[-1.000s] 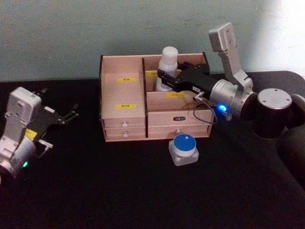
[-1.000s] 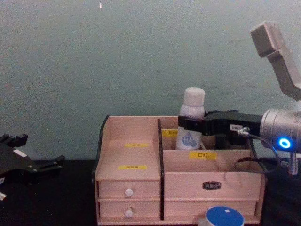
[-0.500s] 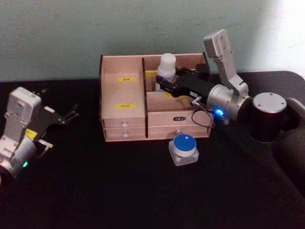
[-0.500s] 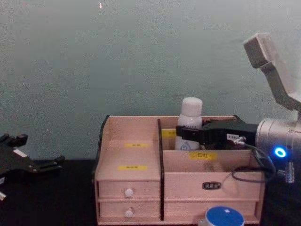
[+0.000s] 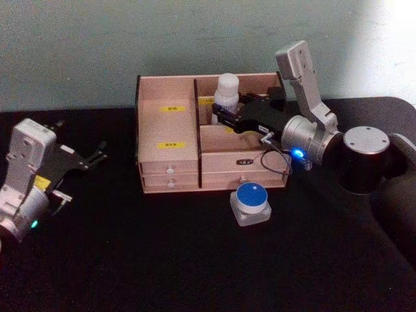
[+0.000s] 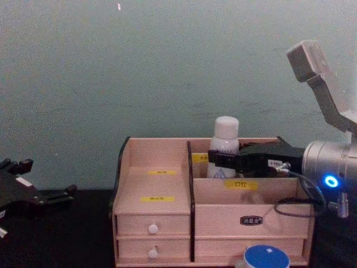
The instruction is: Pick up the facial cleanser and watermelon frost from the table and place them into the tiered storage box.
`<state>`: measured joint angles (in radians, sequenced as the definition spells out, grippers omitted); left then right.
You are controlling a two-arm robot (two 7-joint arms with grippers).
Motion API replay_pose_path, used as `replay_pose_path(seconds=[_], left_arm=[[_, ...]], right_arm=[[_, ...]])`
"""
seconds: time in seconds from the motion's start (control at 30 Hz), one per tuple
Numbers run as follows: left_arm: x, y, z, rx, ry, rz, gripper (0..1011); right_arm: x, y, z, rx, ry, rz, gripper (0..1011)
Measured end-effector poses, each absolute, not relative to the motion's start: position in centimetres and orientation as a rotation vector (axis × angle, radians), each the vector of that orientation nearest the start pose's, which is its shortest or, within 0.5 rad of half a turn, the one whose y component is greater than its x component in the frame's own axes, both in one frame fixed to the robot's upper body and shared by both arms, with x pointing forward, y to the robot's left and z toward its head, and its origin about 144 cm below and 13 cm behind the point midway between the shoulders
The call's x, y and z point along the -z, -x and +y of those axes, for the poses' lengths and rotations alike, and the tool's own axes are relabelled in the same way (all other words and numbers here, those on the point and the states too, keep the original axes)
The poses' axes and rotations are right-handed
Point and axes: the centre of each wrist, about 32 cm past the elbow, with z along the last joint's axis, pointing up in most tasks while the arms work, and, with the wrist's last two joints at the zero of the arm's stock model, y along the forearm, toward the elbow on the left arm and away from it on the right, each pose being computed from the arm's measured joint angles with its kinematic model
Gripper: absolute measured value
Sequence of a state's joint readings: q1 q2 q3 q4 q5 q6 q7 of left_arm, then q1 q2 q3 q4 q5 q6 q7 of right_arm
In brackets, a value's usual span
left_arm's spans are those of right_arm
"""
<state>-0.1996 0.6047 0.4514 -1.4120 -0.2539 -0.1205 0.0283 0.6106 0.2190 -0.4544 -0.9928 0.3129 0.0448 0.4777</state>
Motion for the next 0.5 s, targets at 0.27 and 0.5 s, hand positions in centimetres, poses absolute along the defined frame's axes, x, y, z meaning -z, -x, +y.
replay_pose_path(seconds=[0.27, 0.5], left_arm=[[-113.98, -48.86, 30.96, -1.248, -0.304, -0.285, 1001], [-113.98, -48.86, 30.97, -1.248, -0.305, -0.285, 1001]], right_arm=[[-118.24, -60.97, -21.36, 0.847, 0.165, 0.023, 772], [-118.25, -60.98, -21.40, 0.847, 0.165, 0.024, 978]])
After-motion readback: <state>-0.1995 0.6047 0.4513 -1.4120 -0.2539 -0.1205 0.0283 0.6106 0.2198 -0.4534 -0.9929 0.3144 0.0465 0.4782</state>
